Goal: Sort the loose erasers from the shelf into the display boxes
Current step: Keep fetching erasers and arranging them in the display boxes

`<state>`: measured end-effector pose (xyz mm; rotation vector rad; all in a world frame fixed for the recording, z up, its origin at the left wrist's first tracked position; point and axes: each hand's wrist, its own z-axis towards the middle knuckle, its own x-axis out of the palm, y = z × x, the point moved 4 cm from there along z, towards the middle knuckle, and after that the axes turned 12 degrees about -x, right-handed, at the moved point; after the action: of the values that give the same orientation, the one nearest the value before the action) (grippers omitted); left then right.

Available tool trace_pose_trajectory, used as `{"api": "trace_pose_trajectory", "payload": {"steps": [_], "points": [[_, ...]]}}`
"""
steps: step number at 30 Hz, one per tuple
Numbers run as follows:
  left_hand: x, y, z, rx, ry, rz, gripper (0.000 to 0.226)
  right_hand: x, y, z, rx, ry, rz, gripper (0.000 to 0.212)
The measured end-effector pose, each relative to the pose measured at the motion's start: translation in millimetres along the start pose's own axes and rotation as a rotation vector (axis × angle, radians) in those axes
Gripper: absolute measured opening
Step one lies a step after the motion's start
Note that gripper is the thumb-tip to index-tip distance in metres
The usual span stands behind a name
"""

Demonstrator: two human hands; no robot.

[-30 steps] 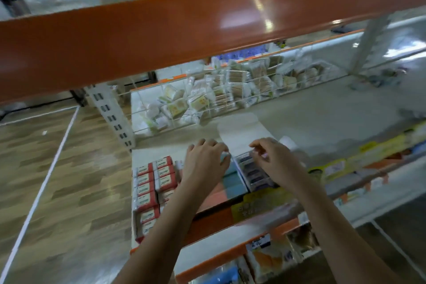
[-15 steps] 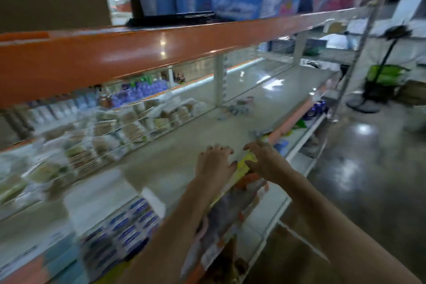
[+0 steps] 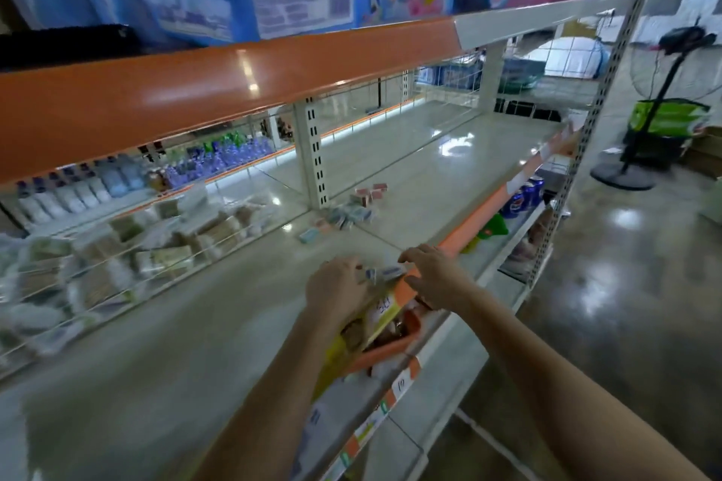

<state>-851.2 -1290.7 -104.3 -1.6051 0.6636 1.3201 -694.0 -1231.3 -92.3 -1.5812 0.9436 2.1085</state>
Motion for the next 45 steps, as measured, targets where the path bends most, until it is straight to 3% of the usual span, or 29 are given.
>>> {"api": "trace_pose_trajectory", "payload": {"steps": [8,16,24,28,33,38,45], "points": [[26,-3,48,-0.128,0.186,-0.132,0.035,13,-20,67,-0.195,0.368,0.03,0.033],[22,2,59,-0.182,0.342,-0.355,0.016,21,-28,87,-0.376,0.5,0.087,0.02],[-1,7,57,-0.349,0.14,-0.731,0.018,7,-45,129,-0.53,0.463,0.453,0.027],[-6,15,43,-0.53,0.032,-0.805,0.005,3,-42,144,-0.562,0.428,0.642,0.025],[-15,26,0,-0.648,-0.136,-0.896,0.008,14,-25,143,-0.522,0.371,0.881,0.017],[-21,39,-64,-0.739,-0.303,-1.052,0.004,31,19,119,-0.435,0.522,1.24,0.017],[-44,74,-171,-0.858,-0.48,-1.008,0.017,44,115,66,-0.625,0.687,1.28,0.032]]}}
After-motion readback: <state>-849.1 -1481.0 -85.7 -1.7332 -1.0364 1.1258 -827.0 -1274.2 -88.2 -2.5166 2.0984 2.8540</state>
